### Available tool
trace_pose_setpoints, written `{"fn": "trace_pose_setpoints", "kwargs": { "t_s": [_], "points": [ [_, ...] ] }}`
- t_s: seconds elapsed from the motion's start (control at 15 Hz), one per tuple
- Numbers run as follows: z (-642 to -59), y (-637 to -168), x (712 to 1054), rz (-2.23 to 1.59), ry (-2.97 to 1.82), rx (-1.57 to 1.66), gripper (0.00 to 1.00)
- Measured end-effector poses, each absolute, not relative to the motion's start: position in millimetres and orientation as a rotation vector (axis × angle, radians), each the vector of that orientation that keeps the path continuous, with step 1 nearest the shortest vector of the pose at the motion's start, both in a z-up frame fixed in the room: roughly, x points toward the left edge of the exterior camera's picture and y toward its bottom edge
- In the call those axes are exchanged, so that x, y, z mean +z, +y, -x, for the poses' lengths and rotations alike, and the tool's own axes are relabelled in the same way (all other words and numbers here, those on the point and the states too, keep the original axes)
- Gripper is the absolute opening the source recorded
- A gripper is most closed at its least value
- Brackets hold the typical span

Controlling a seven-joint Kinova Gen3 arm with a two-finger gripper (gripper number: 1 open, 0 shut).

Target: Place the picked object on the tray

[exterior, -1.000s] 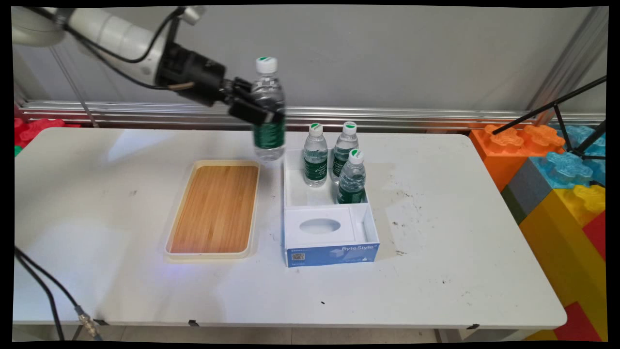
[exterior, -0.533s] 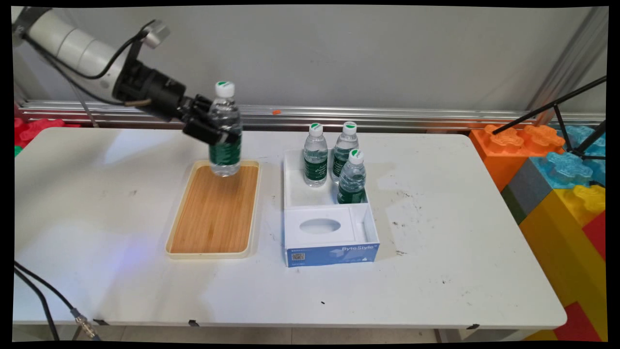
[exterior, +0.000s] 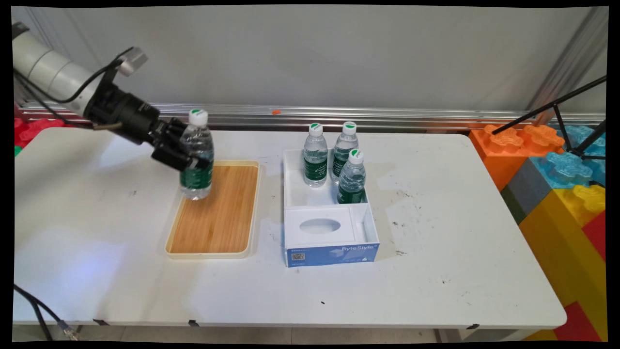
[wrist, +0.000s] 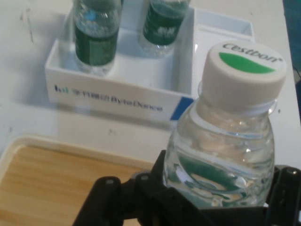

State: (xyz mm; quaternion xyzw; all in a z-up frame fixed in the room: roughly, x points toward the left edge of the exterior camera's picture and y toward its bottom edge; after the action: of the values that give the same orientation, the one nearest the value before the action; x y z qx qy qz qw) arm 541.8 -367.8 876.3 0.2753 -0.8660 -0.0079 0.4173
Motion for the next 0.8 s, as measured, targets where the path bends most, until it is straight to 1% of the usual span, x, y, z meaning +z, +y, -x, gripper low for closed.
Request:
{"fn": "trace_pose_setpoints", "kwargs": {
  "t_s": [0.47, 0.8],
  "points": [
    [-561, -339, 853, -0.702, -2.226, -0.063, 0.00],
    [-565, -335, 839, -0.708, -2.244, -0.059, 0.00]
  ]
}}
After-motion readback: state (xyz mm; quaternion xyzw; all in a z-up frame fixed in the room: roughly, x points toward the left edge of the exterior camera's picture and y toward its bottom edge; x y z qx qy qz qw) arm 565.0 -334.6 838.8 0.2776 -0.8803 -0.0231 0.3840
